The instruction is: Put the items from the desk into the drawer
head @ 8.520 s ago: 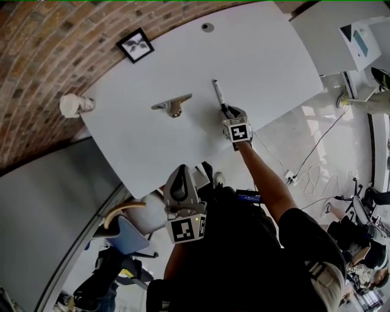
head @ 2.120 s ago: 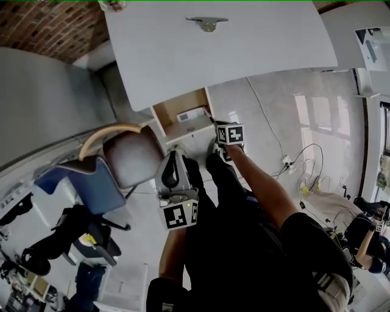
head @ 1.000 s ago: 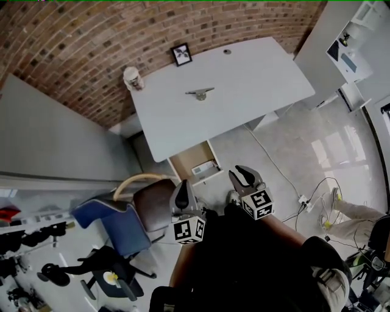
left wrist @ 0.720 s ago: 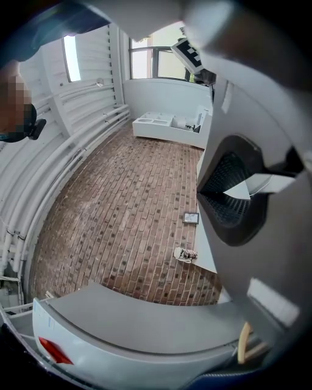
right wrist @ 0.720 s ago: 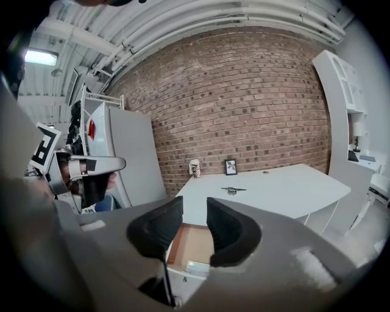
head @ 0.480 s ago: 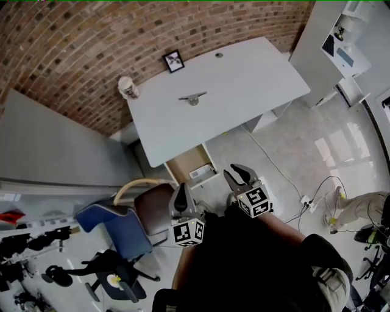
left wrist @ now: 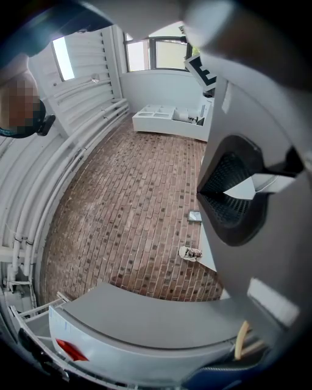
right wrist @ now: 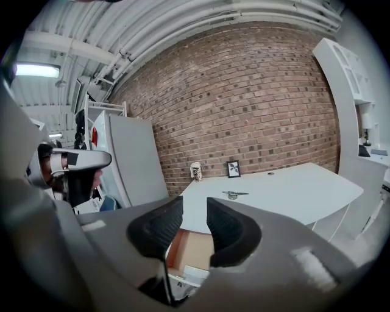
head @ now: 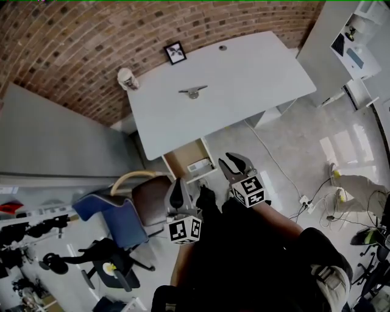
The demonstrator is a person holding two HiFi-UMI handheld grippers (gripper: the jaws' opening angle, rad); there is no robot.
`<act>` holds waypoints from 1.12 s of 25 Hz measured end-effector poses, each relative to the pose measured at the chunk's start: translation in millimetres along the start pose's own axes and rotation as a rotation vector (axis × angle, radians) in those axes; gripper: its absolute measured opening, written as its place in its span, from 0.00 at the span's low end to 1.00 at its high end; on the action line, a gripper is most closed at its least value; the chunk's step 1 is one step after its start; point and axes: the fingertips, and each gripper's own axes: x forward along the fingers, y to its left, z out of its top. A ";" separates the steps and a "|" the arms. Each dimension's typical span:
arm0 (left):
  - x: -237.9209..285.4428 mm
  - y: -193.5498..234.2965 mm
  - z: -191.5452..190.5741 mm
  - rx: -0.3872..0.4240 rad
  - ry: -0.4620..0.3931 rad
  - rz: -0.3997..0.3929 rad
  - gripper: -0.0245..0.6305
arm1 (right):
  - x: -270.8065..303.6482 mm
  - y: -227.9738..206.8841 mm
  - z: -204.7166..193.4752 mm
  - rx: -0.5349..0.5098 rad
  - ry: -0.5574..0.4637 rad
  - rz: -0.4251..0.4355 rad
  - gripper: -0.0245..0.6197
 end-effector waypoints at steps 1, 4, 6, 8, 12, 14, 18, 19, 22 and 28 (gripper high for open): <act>3.8 1.7 1.2 -0.002 -0.001 0.004 0.06 | 4.9 -2.0 2.1 -0.003 -0.001 0.000 0.24; 18.3 6.5 6.1 -0.004 0.001 0.011 0.06 | 20.9 -9.2 8.6 -0.016 -0.003 -0.002 0.24; 29.1 10.9 5.1 0.000 -0.006 0.005 0.06 | 31.3 -15.0 12.5 -0.016 -0.006 -0.007 0.24; 41.9 14.8 6.2 0.001 -0.012 -0.005 0.06 | 42.8 -21.6 16.4 -0.018 -0.003 -0.015 0.26; 73.1 29.0 14.3 -0.008 -0.028 -0.020 0.06 | 73.0 -35.4 26.6 -0.021 0.013 -0.032 0.26; 90.9 37.6 21.2 -0.014 -0.032 -0.027 0.06 | 91.1 -43.4 32.0 -0.017 0.023 -0.046 0.27; 122.2 54.8 35.1 -0.018 -0.030 -0.031 0.06 | 131.3 -58.0 39.8 -0.001 0.045 -0.065 0.30; 129.7 59.4 36.8 -0.017 -0.029 -0.033 0.06 | 142.2 -62.0 41.4 0.004 0.051 -0.071 0.31; 149.2 74.0 36.1 -0.021 -0.021 -0.036 0.06 | 175.4 -74.3 44.0 0.018 0.068 -0.091 0.32; 178.7 97.6 35.6 -0.035 0.025 -0.035 0.06 | 242.1 -99.0 34.1 0.065 0.133 -0.134 0.37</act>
